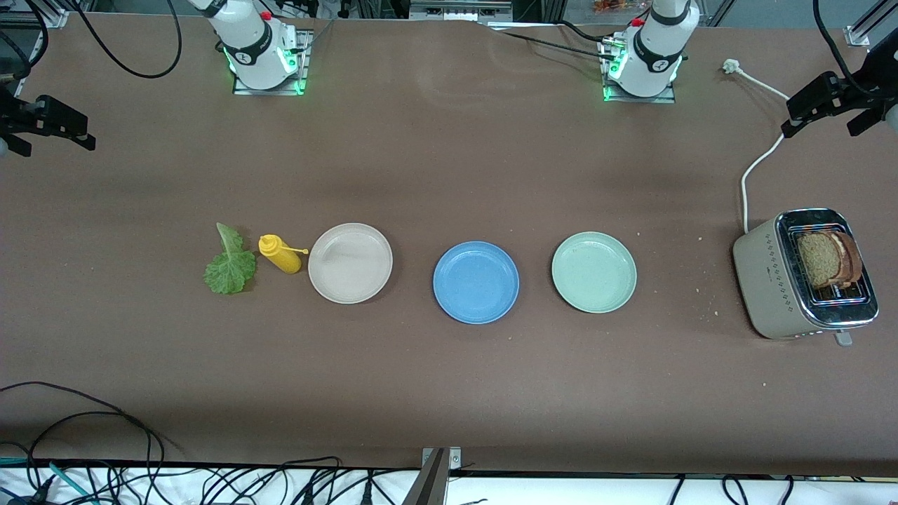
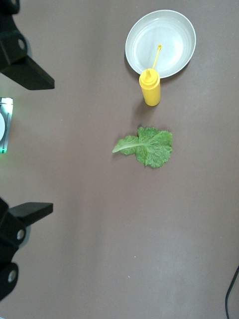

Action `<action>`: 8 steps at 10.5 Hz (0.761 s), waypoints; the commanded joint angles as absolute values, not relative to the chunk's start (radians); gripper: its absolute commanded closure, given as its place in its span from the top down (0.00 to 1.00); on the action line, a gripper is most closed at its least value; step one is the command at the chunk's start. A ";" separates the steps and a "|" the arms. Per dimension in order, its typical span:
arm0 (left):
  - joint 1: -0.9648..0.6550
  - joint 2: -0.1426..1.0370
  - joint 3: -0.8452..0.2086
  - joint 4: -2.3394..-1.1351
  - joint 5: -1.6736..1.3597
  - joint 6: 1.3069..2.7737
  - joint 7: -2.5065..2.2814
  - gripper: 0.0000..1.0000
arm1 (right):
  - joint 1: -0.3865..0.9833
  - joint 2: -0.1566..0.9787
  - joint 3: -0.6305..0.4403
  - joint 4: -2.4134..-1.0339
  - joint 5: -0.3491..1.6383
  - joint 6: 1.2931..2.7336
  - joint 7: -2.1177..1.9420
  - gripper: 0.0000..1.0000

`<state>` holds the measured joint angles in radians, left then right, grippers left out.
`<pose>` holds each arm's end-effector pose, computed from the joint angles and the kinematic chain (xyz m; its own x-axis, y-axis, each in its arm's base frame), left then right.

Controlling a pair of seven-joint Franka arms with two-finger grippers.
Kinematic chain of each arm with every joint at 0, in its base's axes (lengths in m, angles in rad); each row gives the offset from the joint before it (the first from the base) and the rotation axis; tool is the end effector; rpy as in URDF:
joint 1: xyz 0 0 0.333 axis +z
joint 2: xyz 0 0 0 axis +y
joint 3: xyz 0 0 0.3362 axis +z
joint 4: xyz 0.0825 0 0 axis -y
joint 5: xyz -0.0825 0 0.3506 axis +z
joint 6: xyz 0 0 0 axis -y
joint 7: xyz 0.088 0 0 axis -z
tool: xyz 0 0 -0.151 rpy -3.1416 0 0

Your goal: Make sandwich in blue plate with both arms

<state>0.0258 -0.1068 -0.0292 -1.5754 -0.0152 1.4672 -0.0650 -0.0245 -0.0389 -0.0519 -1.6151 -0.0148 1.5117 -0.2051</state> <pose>0.4743 -0.0049 0.6428 0.9982 0.0602 -0.0022 0.0602 -0.9981 0.0119 0.4968 -0.0409 0.5964 0.9896 0.1278 -0.0658 0.1280 -0.9918 -0.0006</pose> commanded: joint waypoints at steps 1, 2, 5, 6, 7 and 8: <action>0.031 -0.094 -0.034 -1.546 0.015 1.443 -0.044 1.00 | -0.032 -0.034 -0.046 -1.594 -0.014 1.491 -0.203 1.00; 0.031 -0.094 -0.034 -1.546 0.015 1.443 -0.044 1.00 | -0.032 -0.034 -0.046 -1.592 -0.014 1.491 -0.202 1.00; 0.031 -0.094 -0.034 -1.546 0.015 1.443 -0.044 1.00 | -0.032 -0.034 -0.046 -1.592 -0.014 1.491 -0.202 1.00; 0.031 -0.094 -0.034 -1.546 0.015 1.443 -0.044 1.00 | -0.032 -0.034 -0.046 -1.592 -0.014 1.491 -0.202 1.00; 0.032 -0.094 -0.032 -1.546 0.015 1.443 -0.040 1.00 | -0.032 -0.034 -0.046 -1.592 -0.014 1.491 -0.202 1.00; 0.049 -0.080 -0.034 -1.546 0.017 1.445 -0.035 1.00 | -0.032 -0.034 -0.046 -1.592 -0.014 1.491 -0.202 1.00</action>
